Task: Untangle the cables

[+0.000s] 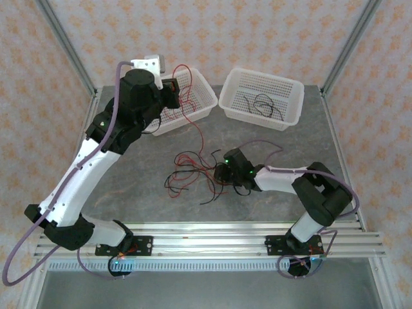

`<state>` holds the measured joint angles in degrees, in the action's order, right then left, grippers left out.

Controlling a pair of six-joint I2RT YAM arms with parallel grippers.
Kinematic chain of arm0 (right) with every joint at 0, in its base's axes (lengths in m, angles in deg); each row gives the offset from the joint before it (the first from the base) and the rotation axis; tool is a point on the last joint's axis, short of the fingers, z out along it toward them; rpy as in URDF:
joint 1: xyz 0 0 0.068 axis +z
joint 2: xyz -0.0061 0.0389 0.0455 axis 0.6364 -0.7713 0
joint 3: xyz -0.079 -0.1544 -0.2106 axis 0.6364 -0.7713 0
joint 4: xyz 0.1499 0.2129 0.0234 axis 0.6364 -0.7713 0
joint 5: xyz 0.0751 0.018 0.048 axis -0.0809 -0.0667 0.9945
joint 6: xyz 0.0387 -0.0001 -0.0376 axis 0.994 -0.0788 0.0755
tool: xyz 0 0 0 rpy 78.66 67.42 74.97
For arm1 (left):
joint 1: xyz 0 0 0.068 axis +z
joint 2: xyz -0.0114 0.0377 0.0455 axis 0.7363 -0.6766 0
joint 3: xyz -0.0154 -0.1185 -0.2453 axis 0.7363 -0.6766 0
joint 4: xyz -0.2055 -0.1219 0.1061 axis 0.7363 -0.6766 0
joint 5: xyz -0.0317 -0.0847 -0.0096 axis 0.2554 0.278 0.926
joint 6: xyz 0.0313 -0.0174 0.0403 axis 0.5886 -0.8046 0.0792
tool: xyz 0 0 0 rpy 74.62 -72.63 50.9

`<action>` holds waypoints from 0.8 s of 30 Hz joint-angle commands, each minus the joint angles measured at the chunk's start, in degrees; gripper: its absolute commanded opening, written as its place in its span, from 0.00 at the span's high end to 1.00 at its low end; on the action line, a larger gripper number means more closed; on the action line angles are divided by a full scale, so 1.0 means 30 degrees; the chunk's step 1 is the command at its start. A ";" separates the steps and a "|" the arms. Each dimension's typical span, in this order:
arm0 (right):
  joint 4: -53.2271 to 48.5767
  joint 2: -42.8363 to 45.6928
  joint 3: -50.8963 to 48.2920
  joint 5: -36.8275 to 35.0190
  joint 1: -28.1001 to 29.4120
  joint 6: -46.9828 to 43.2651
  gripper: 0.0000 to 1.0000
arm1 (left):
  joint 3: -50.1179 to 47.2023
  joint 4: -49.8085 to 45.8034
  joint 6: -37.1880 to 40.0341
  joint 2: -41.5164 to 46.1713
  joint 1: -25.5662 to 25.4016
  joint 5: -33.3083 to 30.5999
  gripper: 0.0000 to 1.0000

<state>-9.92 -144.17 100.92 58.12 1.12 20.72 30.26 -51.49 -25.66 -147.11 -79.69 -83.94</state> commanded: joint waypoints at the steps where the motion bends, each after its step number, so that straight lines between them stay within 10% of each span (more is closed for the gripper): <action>1: -0.2223 0.0446 -0.0790 -0.1840 -0.0574 -0.0248 0.58 | 0.1534 -0.0949 0.0960 -0.0496 0.0056 -0.1388 1.00; 24: -0.5797 0.6091 -0.0220 -0.2199 -0.1214 -0.1041 0.54 | 0.7598 0.1770 0.3276 -0.4950 0.4801 -0.0823 1.00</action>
<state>-23.86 -128.77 99.67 52.65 -2.36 18.29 49.45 -50.31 -17.40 -161.67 -66.19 -87.37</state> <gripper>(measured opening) 0.464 0.044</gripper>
